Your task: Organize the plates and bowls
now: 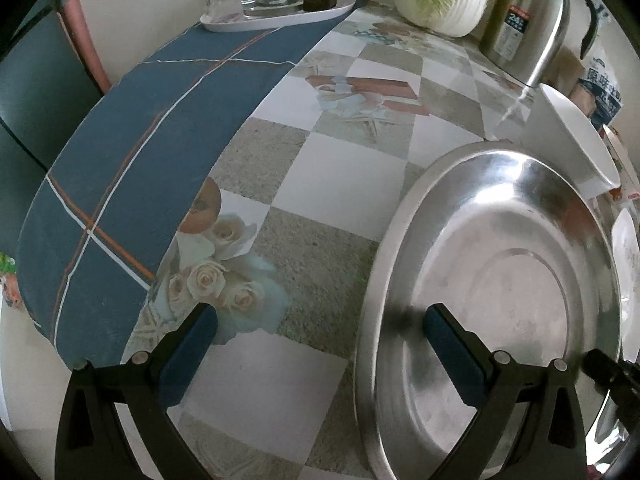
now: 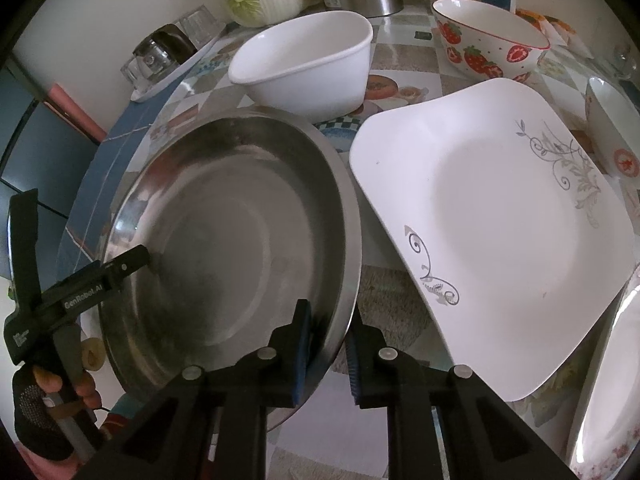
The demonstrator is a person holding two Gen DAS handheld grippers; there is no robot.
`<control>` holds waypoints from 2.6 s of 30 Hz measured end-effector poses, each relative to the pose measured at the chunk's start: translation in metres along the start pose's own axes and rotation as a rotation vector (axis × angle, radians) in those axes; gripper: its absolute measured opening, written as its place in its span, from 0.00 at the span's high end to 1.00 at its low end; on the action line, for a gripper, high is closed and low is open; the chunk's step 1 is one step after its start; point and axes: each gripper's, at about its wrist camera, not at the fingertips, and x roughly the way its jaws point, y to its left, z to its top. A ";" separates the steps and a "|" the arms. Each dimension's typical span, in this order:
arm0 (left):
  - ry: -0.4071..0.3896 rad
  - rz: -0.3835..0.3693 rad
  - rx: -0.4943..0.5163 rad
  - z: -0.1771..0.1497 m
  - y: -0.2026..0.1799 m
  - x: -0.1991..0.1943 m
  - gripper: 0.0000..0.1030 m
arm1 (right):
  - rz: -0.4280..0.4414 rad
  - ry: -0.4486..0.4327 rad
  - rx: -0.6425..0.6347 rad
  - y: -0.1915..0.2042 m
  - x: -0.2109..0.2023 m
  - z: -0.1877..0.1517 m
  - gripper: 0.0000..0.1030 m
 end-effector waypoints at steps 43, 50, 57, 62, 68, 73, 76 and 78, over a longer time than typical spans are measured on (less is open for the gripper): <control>-0.009 0.061 0.040 0.022 -0.030 -0.041 0.70 | 0.050 -0.073 -0.107 0.013 -0.022 -0.005 0.84; -0.063 0.092 0.056 0.025 -0.030 -0.078 0.70 | 0.088 -0.128 -0.122 0.016 -0.044 -0.003 0.84; -0.131 0.094 0.084 0.033 -0.047 -0.118 0.70 | 0.105 -0.203 -0.134 0.013 -0.074 0.002 0.84; -0.181 0.066 0.107 0.042 -0.072 -0.144 0.70 | 0.121 -0.269 -0.113 -0.003 -0.102 0.007 0.84; -0.237 0.036 0.150 0.051 -0.110 -0.164 0.70 | 0.111 -0.351 -0.077 -0.033 -0.134 0.014 0.83; -0.244 0.007 0.182 0.061 -0.143 -0.170 0.70 | 0.083 -0.395 -0.037 -0.058 -0.150 0.017 0.83; -0.252 -0.005 0.211 0.065 -0.162 -0.172 0.70 | 0.077 -0.411 -0.006 -0.076 -0.161 0.016 0.83; -0.254 -0.017 0.224 0.067 -0.174 -0.173 0.70 | 0.078 -0.416 0.018 -0.088 -0.164 0.017 0.83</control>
